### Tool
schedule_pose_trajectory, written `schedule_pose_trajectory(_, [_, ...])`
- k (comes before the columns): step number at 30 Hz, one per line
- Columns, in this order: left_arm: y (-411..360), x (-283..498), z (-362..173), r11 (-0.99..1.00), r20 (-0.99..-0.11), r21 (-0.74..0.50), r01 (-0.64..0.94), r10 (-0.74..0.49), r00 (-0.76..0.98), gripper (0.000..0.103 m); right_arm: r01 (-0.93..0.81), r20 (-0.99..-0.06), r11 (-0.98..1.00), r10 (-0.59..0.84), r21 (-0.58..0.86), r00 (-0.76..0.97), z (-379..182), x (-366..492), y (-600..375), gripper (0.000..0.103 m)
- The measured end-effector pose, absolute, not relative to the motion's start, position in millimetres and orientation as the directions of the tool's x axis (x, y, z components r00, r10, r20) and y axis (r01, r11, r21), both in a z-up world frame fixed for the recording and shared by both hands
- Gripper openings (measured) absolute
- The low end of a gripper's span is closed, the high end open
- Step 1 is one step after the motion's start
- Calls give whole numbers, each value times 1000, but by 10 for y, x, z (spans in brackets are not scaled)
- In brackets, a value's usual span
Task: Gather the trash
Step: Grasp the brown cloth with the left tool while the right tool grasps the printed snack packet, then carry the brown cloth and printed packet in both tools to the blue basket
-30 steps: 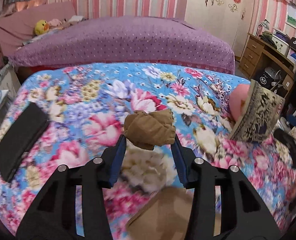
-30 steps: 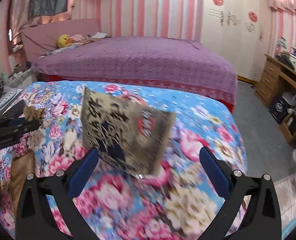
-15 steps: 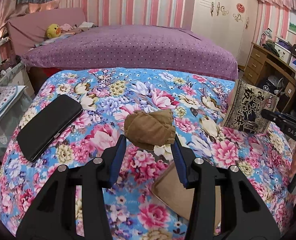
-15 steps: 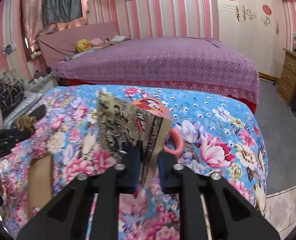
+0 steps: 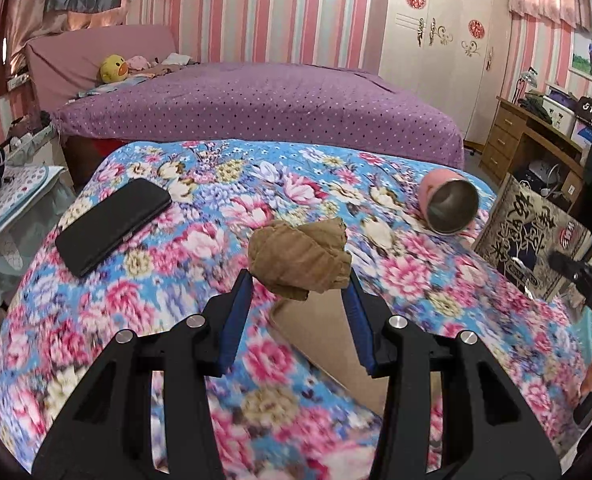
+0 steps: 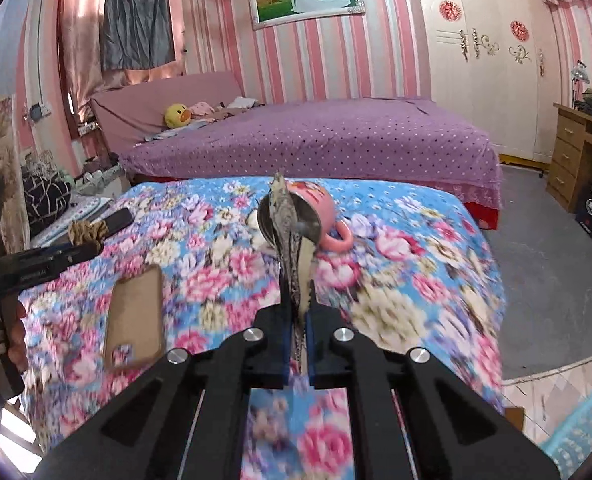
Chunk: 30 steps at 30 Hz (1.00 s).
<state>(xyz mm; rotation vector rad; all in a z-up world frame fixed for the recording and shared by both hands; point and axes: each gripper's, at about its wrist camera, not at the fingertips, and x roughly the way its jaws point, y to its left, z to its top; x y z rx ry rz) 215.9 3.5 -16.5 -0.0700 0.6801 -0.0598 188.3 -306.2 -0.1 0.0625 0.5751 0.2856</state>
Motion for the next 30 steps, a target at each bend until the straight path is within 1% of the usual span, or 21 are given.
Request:
schedule_pose_trajectory(11, [-258,1599,20,997,-601,-76,23,-64,797,45,-173,-542,979,202,105,816,44,1290,-3308,6])
schedule_pose_trajectory(16, [-484,1420,111,997,-584,-61,44,-72,809,45,-141,-526,986,165,85,835,134,1022,-3503,6])
schedule_pose_trajectory(23, [-973,1258,235,992,-566,-56,110,-122,815,45,-62,-507,996,89,71,857,266,705,-3958,6])
schedule_pose_trajectory(30, [-1515,1160,230,980,-569,-76,186,-196,799,45,35,-512,999,-8,42,859,265,386,-4497,6])
